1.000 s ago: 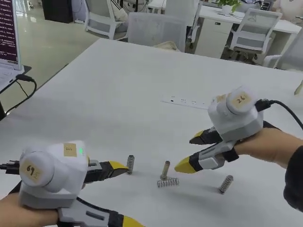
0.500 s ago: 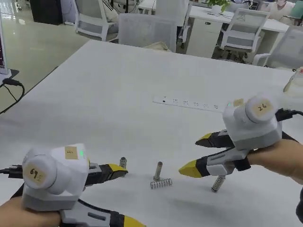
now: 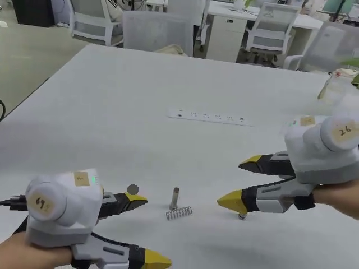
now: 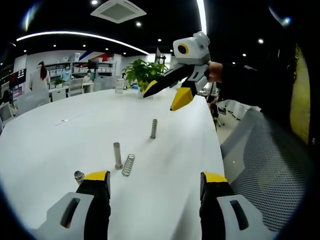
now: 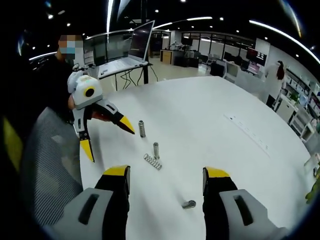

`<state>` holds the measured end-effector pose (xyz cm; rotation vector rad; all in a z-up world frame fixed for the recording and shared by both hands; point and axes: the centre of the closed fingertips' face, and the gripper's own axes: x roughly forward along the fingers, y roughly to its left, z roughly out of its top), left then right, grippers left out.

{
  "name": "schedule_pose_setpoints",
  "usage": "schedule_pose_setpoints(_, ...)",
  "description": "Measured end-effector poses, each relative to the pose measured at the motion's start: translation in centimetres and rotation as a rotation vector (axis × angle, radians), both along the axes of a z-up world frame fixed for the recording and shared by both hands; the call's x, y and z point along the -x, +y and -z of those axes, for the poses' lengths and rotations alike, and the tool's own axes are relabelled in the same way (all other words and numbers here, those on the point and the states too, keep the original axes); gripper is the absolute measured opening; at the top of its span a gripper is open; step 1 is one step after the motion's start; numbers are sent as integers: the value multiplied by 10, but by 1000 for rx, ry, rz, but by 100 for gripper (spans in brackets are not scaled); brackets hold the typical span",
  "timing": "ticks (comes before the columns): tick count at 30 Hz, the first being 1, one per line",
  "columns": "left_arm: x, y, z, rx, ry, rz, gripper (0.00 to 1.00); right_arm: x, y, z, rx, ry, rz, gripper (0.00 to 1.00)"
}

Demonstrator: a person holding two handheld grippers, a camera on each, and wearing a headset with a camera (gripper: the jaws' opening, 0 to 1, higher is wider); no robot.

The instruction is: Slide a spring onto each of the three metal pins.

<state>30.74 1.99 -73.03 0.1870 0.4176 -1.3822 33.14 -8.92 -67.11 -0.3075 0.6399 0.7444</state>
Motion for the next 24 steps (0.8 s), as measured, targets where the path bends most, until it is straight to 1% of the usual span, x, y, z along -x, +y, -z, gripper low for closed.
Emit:
schedule_pose_setpoints(2, 0, -2, 2, -3, 1, 9, 69, 4, -4, -5, -7, -12, 14, 57)
schedule_pose_setpoints(5, -3, -4, 6, -7, 5, 13, 69, 10, -9, -12, -17, -29, 33, 57)
schedule_pose_setpoints(8, -7, -6, 7, -5, 11, 8, 68, 16, -14, -17, -12, -43, 49, 57)
schedule_pose_setpoints(11, -7, -9, 9, -6, 14, 13, 68, 23, -21, -20, -18, -52, 72, 57)
schedule_pose_setpoints(16, -7, -12, 16, -21, 12, 29, 67, 36, -28, -14, -26, -46, 104, 57)
schedule_pose_setpoints(18, -9, -13, 19, -25, 12, 30, 67, 41, -31, -11, -29, -41, 117, 57)
schedule_pose_setpoints(22, -13, -15, 20, -23, 10, 25, 66, 49, -36, -7, -45, -32, 145, 57)
schedule_pose_setpoints(24, -14, -17, 20, -20, 14, 24, 65, 52, -39, -5, -49, -29, 156, 57)
